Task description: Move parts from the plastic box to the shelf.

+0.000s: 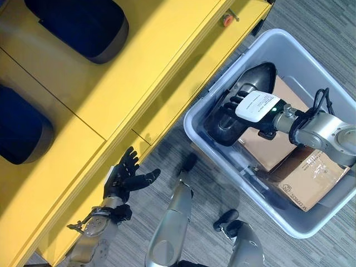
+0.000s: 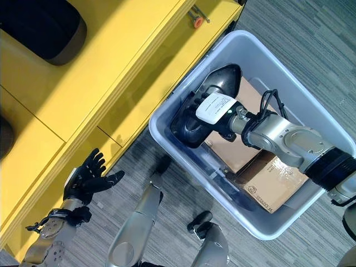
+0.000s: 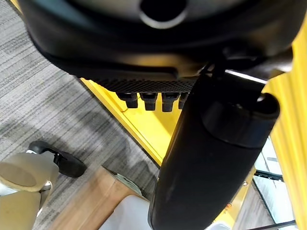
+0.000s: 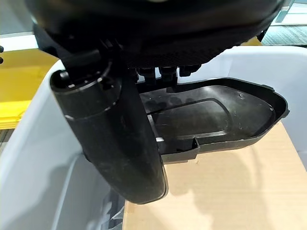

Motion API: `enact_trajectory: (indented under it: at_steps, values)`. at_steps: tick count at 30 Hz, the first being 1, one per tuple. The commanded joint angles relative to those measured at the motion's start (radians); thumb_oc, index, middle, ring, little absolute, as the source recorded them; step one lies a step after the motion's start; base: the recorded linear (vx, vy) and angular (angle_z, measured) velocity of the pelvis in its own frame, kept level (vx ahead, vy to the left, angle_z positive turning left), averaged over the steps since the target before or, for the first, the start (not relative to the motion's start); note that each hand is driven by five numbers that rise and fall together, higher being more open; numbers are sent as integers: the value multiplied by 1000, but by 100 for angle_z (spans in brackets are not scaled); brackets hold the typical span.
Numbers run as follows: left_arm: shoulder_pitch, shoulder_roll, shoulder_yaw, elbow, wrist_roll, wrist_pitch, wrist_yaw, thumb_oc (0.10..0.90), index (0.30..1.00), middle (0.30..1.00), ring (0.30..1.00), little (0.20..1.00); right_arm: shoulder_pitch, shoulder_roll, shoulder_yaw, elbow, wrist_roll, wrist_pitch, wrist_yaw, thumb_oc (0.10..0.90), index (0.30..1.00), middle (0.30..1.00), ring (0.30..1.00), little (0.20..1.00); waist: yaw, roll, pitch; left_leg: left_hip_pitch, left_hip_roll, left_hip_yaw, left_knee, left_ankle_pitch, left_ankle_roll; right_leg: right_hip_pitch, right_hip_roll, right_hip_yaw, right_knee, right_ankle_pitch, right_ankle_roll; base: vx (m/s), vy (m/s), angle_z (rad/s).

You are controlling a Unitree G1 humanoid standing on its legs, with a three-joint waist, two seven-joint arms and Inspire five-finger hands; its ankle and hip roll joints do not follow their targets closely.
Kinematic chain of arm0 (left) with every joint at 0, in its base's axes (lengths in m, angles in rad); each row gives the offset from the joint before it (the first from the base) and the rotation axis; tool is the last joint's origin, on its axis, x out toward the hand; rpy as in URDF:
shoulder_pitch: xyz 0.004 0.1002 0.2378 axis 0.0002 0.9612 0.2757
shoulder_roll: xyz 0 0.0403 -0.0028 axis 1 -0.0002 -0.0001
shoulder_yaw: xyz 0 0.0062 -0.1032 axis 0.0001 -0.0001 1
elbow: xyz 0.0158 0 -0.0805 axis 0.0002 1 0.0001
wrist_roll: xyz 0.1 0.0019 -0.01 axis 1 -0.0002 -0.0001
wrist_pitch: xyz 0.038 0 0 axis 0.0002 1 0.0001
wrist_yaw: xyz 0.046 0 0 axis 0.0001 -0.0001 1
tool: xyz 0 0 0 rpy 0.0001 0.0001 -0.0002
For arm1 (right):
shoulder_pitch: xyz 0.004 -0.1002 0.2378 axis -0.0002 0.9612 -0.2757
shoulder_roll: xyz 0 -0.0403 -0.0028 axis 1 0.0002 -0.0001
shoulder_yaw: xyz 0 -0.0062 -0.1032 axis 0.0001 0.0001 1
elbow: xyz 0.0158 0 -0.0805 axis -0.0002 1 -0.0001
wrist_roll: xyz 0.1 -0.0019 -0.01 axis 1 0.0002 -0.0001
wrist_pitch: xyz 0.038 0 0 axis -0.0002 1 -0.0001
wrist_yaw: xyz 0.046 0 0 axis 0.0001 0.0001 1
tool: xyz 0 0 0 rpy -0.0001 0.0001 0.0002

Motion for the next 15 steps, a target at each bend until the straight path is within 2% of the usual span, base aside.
enact_trajectory:
  at_steps: [1,9,15]
  values:
    - [13,19,19,-80,-39,-95,9,900,1000,1000,1000,1000,-153,-62,31,-27,-27,-7,-64,900,1000,1000,1000,1000,14,25,-14,7,110,58,15,-88,-25,-3,16,35,8,6,-45,0,0,0]
    - [22,22,19,-79,-45,-100,9,900,1000,1000,1000,1000,-188,-62,76,10,-69,-6,-74,900,1000,1000,1000,1000,17,32,-14,-25,103,57,12,-85,-23,-35,14,32,21,6,-39,6,-6,1]
    - [14,24,18,-95,-53,-108,19,900,1000,1000,1000,1000,-244,-57,134,21,-96,-1,-75,900,1000,1000,1000,1000,24,18,-14,-68,105,55,20,-94,-18,-70,20,32,22,13,-24,20,-17,1]
